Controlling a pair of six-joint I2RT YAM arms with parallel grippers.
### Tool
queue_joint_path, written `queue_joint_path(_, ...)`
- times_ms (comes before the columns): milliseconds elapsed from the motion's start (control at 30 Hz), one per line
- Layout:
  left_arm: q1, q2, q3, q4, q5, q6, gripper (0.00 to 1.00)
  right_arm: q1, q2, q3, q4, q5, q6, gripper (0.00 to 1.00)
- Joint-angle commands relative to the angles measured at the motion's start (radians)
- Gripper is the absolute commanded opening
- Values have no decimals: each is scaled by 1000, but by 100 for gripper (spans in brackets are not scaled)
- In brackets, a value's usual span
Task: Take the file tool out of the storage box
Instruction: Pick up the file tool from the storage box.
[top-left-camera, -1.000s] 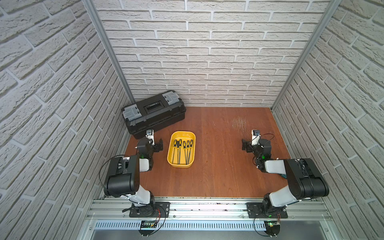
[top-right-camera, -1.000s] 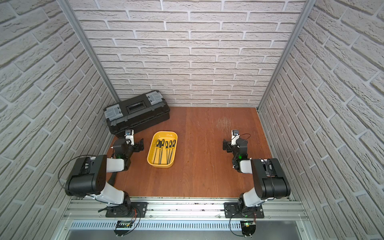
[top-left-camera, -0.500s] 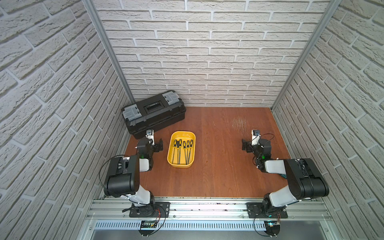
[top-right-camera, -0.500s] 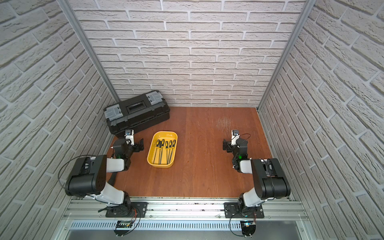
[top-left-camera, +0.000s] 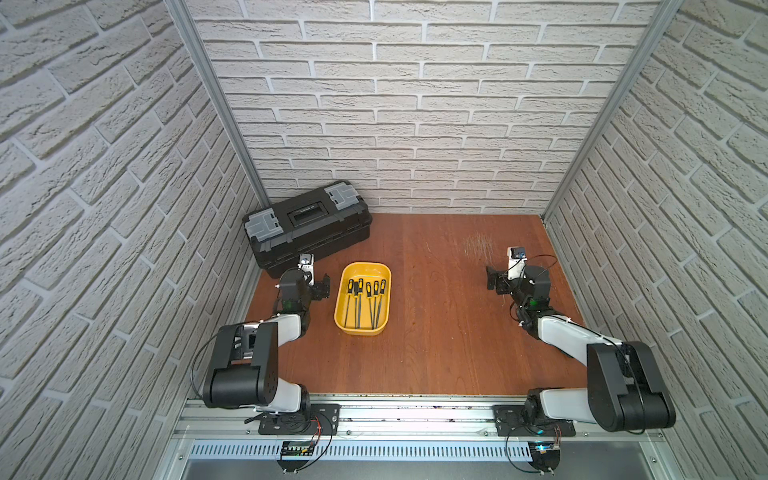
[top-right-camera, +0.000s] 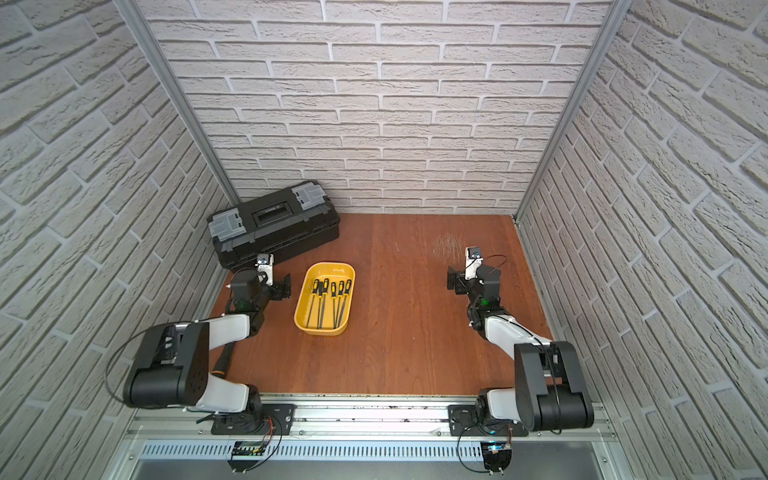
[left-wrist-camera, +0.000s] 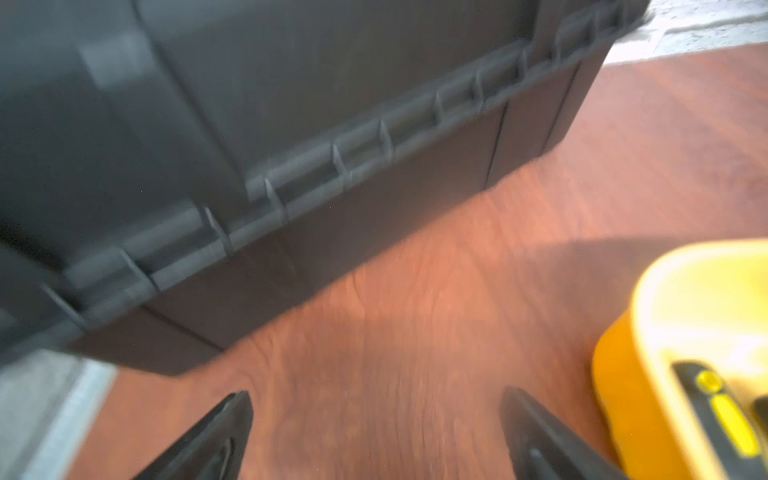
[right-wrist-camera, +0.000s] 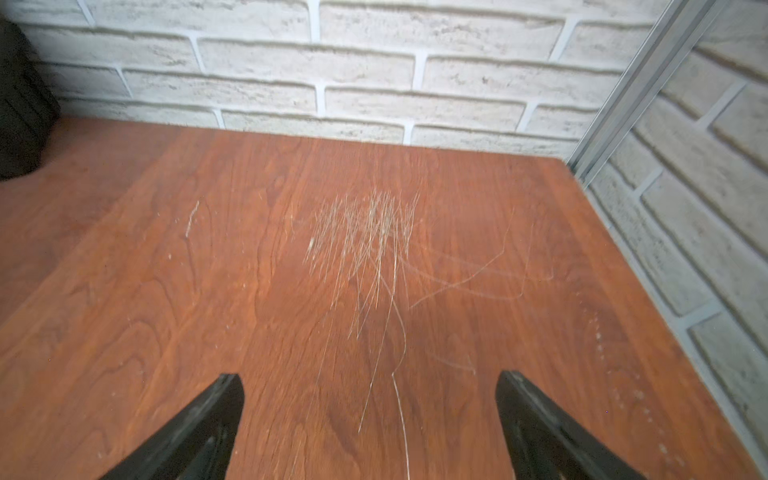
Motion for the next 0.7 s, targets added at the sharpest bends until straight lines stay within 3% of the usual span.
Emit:
queue_joint_path(0, -57, -118, 97, -195, -87, 28, 99, 17, -93, 44, -150, 20, -20, 99)
queue_joint_path(200, -147, -224, 360, -621, -171, -135, 98, 55, -165, 216, -408, -167, 69, 99)
queue_joint_path(333, -235, -229, 476, -804, -189, -179, 99, 137, -181, 306, -514, -193, 109, 99)
queue_joint_path(533, -297, -185, 529, -977, -83, -339, 99, 283, -192, 405, -687, -43, 204, 99)
queue_joint_path(667, -320, -118, 569, -1052, 7, -433, 98, 339, -225, 412, -740, -30, 211, 99)
